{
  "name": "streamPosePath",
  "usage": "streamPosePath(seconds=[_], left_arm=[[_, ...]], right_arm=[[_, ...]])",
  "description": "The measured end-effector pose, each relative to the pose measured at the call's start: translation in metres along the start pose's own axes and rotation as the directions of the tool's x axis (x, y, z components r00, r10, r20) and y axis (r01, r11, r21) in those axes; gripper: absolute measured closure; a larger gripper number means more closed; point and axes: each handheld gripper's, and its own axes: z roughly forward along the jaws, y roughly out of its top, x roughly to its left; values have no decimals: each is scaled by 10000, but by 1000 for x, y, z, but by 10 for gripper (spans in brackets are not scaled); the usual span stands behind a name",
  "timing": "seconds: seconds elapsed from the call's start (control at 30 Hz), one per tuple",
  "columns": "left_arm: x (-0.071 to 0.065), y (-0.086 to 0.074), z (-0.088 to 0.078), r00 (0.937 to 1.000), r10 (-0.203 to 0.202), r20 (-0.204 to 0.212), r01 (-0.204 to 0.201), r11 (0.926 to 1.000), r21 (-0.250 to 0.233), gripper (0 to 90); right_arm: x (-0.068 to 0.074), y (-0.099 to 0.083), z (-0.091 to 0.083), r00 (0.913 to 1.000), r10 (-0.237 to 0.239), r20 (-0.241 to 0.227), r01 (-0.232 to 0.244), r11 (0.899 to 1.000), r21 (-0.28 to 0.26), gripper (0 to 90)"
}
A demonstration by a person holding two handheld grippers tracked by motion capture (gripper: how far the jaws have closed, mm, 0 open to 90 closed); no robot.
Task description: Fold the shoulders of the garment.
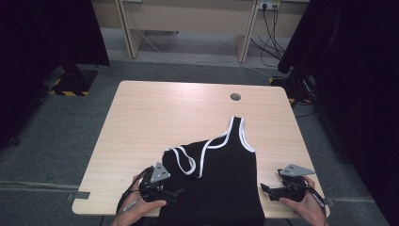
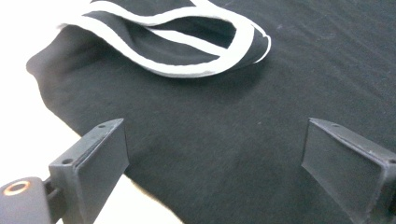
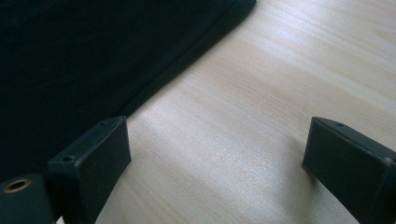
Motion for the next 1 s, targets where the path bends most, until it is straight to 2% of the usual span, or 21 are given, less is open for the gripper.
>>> streamPosePath(seconds=[0.17,0.33,0.43,0.6,1.0], left_arm=[[1,-7,-6,9999,61,-91,-60,10000,41,57],[0,-16,-2,9999,31,-117,-29,9999,166,53],[-1,-19,-1,9991,71,-411,-59,9996,286,38],[-5,-21,0,9982,-105,-599,111,9999,87,25],[-2,-18,0,9992,90,-380,-77,9995,320,30]], right_arm=[[0,0,0,10000,-6,-4,6,10000,2,77],[0,0,0,10000,-23,1,23,10000,-10,77],[0,-1,-1,10000,-27,-11,27,10000,-5,76],[0,-1,-1,10000,-27,-14,27,10000,-5,76],[0,-1,-1,10000,-31,-18,31,10000,3,75]])
